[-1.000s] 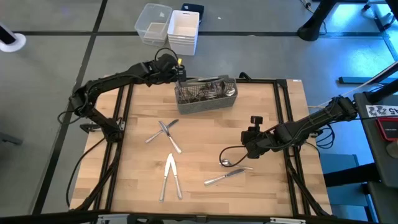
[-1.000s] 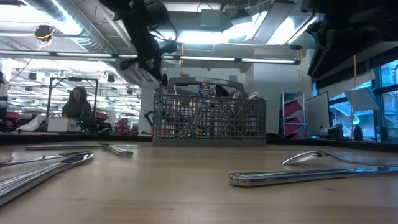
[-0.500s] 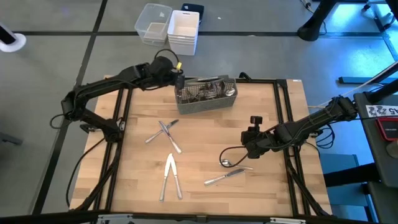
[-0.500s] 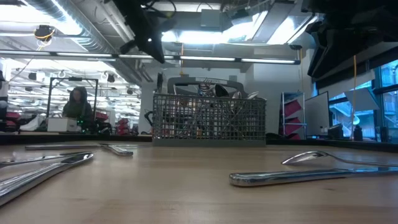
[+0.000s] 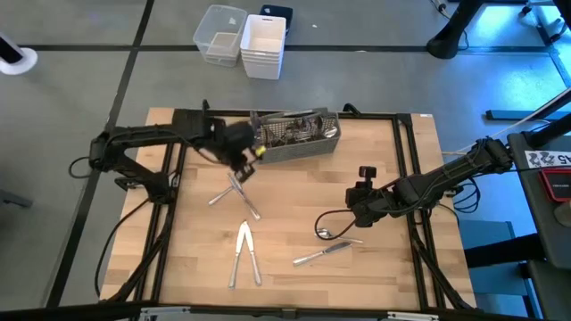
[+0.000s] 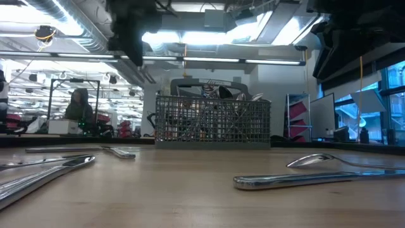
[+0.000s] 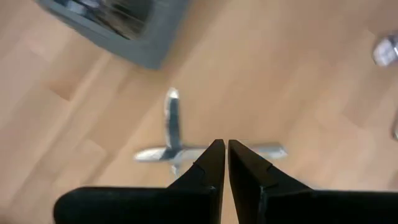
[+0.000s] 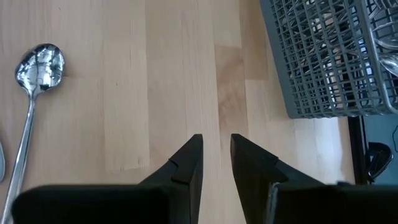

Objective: Sort silverware
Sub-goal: Put the silver table knife into the gray silverware organizer

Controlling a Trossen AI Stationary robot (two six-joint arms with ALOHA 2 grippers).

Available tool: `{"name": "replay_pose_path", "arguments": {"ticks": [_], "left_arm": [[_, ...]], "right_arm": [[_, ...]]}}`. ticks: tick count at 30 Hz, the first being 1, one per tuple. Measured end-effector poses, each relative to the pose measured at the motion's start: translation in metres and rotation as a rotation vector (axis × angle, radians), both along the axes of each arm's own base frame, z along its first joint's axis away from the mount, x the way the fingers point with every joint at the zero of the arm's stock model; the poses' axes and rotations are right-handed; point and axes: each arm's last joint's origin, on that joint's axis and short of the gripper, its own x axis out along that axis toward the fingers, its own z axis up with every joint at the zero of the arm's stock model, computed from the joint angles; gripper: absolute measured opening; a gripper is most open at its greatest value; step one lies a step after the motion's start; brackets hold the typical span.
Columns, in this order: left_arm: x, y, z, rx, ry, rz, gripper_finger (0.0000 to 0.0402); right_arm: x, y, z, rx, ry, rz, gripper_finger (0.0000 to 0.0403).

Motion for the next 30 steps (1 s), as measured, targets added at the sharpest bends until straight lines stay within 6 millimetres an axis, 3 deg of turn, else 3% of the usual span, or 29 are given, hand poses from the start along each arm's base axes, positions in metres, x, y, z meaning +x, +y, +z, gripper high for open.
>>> {"name": "replay_pose_path", "arguments": {"ticks": [5, 10, 18, 21, 26, 30], "left_arm": [[0.005, -0.036, 0.000, -0.048, -0.008, -0.013, 0.0015], [0.005, -0.074, -0.005, -0.152, -0.019, 0.098, 0.0015], [-0.018, -0.143, -0.047, -0.325, 0.133, 0.170, 0.0015], [-0.022, -0.163, -0.063, -0.387, 0.110, 0.202, 0.0015], [-0.025, -0.186, -0.088, -0.494, 0.012, 0.184, 0.0016], [-0.026, -0.193, -0.102, -0.546, -0.043, 0.167, 0.0015]], "right_arm": [[0.003, 0.001, 0.001, 0.016, -0.036, 0.000, 0.0083], [0.007, 0.004, 0.003, 0.060, -0.072, 0.010, 0.0083], [0.010, 0.005, 0.004, 0.051, -0.073, 0.078, 0.0083], [0.011, 0.006, 0.005, 0.043, -0.083, 0.101, 0.0083], [0.013, 0.007, 0.006, 0.065, -0.103, 0.110, 0.0083], [0.014, 0.009, 0.006, 0.110, -0.101, 0.131, 0.0083]]}}
